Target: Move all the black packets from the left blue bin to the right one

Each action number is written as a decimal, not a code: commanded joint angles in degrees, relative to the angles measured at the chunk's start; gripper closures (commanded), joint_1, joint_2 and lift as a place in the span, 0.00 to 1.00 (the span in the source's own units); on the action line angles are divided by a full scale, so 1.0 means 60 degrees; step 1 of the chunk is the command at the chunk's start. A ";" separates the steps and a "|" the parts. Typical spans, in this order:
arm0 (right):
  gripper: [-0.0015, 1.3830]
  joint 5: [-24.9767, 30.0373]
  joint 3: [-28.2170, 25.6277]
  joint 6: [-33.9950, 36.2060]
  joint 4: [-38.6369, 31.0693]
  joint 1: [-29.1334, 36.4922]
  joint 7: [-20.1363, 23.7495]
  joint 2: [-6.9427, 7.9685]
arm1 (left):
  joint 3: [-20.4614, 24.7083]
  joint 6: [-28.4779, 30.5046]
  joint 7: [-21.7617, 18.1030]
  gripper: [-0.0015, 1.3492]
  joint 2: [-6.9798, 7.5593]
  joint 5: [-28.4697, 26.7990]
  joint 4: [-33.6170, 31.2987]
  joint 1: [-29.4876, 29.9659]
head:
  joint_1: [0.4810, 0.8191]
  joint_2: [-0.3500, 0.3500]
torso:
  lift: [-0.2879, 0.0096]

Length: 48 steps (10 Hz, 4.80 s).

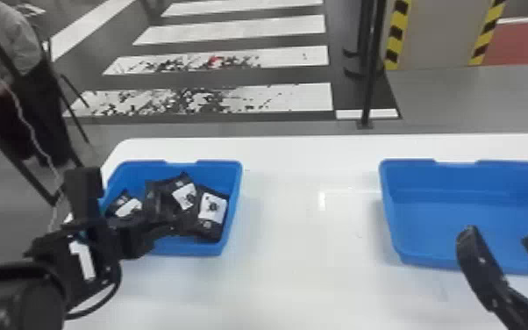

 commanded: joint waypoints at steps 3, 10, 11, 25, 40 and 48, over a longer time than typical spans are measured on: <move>0.08 -0.0004 0.0006 0.0000 -0.0001 0.0003 0.0000 -0.0018 | -0.0532 0.2416 0.0002 0.12 0.0382 -0.0151 0.0212 -0.1243 | 0.63 0.71 | 0.35; 0.08 -0.0080 0.0006 0.0000 0.0023 0.0003 0.0000 -0.0018 | -0.1046 0.3916 0.0002 0.14 0.0602 -0.0303 0.1712 -0.2485 | 0.63 0.68 | 0.35; 0.09 -0.0080 0.0006 0.0000 0.0023 0.0003 0.0000 -0.0018 | -0.1103 0.3799 0.0002 0.14 0.0617 -0.0208 0.2158 -0.2743 | 0.63 0.69 | 0.35; 0.08 -0.0137 0.0120 0.0000 -0.0001 -0.0044 0.0000 -0.0077 | -0.1065 0.3541 -0.1038 0.89 0.0968 0.0020 -0.0327 -0.1477 | 0.63 0.64 | 0.35; 0.09 -0.3393 0.1206 0.2883 0.1546 -0.2317 0.2725 -0.0487 | -0.3655 0.1573 -0.1902 0.89 0.0866 0.4134 -0.1147 -0.0352 | 0.63 0.42 | 0.35; 0.92 -0.3774 0.1472 0.2109 0.1781 -0.2458 0.2930 -0.0516 | -0.3750 0.1456 -0.1887 0.89 0.0837 0.4210 -0.0913 -0.0446 | 0.63 0.39 | 0.35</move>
